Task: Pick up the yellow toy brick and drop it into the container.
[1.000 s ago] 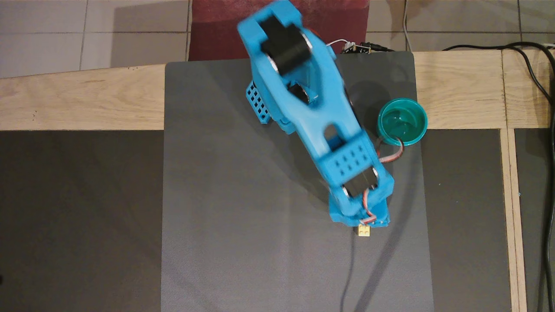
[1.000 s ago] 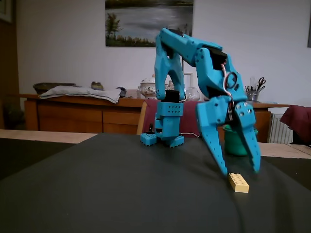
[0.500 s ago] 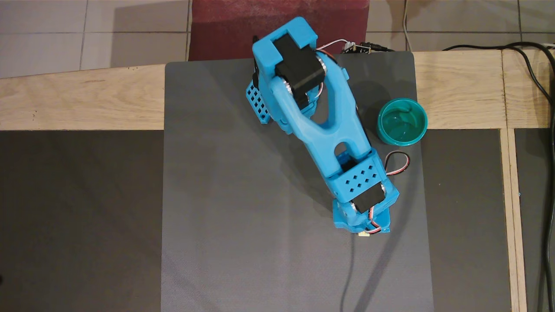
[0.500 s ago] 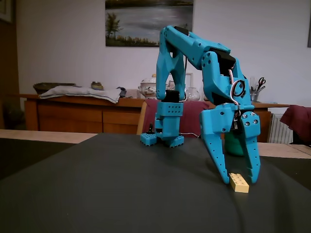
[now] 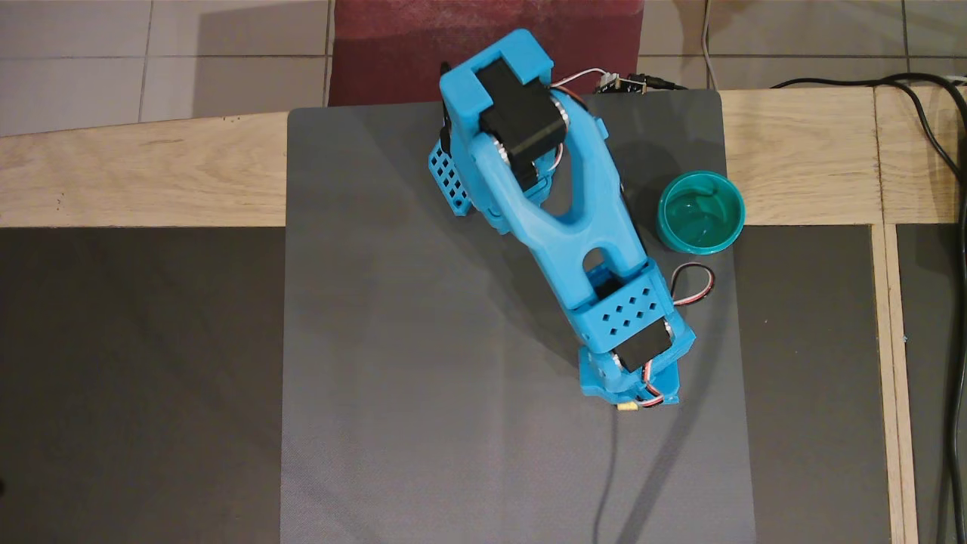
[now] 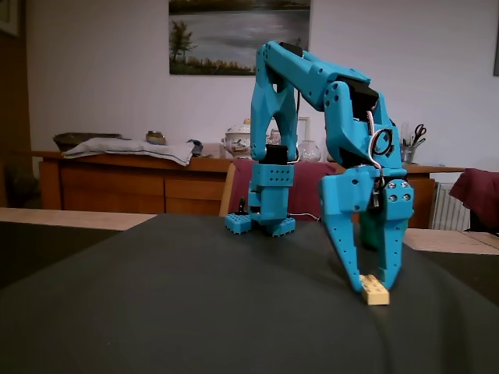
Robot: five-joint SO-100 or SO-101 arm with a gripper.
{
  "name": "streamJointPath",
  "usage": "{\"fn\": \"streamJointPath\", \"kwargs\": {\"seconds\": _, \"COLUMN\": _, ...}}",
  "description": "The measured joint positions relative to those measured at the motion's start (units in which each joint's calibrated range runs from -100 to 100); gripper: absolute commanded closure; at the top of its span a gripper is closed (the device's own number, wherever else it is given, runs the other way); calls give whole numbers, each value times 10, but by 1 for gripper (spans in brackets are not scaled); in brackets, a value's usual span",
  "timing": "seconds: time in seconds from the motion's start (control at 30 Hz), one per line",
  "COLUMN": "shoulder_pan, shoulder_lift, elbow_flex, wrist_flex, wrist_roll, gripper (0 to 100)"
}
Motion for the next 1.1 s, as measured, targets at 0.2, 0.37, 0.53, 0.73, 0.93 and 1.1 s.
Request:
{"fn": "streamJointPath", "kwargs": {"seconds": 0.2, "shoulder_pan": -25, "shoulder_lift": -70, "elbow_flex": -139, "wrist_flex": 167, "wrist_roll": -20, "gripper": 100}}
{"fn": "streamJointPath", "kwargs": {"seconds": 0.37, "shoulder_pan": -113, "shoulder_lift": -93, "elbow_flex": -255, "wrist_flex": 287, "wrist_roll": -46, "gripper": 100}}
{"fn": "streamJointPath", "kwargs": {"seconds": 0.53, "shoulder_pan": -215, "shoulder_lift": -93, "elbow_flex": -301, "wrist_flex": 333, "wrist_roll": -70, "gripper": 100}}
{"fn": "streamJointPath", "kwargs": {"seconds": 0.73, "shoulder_pan": -324, "shoulder_lift": -86, "elbow_flex": -304, "wrist_flex": 335, "wrist_roll": -98, "gripper": 100}}
{"fn": "streamJointPath", "kwargs": {"seconds": 0.93, "shoulder_pan": -390, "shoulder_lift": -31, "elbow_flex": -307, "wrist_flex": 335, "wrist_roll": -107, "gripper": 100}}
{"fn": "streamJointPath", "kwargs": {"seconds": 1.1, "shoulder_pan": -393, "shoulder_lift": -19, "elbow_flex": -306, "wrist_flex": 348, "wrist_roll": -103, "gripper": 100}}
